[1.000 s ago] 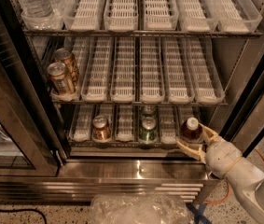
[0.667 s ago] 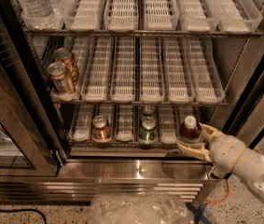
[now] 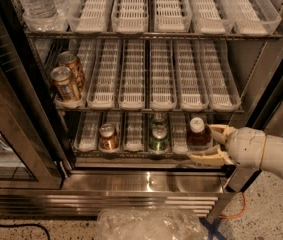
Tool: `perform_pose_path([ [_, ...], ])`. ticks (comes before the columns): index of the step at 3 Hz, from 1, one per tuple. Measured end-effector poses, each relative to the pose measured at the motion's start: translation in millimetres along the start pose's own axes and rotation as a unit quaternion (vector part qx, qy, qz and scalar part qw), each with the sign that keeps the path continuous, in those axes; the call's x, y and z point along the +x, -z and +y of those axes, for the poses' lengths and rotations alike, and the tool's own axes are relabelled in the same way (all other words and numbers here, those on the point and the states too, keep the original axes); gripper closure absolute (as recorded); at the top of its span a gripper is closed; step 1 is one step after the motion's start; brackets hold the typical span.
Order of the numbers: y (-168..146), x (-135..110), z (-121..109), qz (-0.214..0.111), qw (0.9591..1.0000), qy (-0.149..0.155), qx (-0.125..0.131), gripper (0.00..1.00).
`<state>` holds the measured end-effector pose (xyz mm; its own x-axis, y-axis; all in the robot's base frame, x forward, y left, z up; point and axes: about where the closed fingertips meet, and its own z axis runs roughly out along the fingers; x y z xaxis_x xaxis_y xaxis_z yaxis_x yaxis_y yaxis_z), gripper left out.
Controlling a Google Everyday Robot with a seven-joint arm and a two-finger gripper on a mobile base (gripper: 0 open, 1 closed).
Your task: Pick blue plastic bottle from bottom shelf of fridge
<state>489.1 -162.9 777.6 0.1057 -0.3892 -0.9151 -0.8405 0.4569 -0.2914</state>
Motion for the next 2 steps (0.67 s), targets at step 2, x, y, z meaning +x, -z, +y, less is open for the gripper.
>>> perform_pose_path([
  [2, 23, -44, 28, -0.021, 0.9968, -0.034, -0.069, 1.00],
])
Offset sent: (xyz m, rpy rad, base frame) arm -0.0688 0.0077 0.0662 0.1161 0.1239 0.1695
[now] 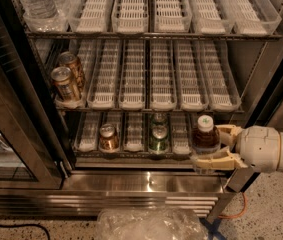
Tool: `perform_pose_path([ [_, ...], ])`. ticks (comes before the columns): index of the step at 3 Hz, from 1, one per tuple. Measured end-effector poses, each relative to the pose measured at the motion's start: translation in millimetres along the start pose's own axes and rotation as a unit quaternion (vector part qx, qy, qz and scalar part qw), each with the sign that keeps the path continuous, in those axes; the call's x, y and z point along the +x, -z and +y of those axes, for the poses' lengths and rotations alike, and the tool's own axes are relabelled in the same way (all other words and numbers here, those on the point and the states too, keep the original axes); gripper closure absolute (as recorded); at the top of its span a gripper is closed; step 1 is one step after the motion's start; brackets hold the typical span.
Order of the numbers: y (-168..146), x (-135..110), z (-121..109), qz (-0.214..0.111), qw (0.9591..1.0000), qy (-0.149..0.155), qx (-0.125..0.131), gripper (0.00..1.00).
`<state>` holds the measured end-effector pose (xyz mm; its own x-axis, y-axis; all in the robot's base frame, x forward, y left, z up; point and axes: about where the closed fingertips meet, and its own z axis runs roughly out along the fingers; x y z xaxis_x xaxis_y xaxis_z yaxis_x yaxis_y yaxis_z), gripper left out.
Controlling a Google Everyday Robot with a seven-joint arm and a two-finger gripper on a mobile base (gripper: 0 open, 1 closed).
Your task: Pick blue plastic bottle from bottom shelf of fridge
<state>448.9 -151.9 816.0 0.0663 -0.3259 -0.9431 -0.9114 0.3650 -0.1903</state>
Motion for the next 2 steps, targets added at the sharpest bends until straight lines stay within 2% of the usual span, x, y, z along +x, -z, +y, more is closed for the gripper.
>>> perform_pose_path([
  [1, 10.7, -22.0, 13.8, -0.035, 0.9991, -0.021, -0.007, 1.00],
  [2, 11.4, -22.9, 14.0, -0.037, 0.9991, -0.022, -0.007, 1.00],
])
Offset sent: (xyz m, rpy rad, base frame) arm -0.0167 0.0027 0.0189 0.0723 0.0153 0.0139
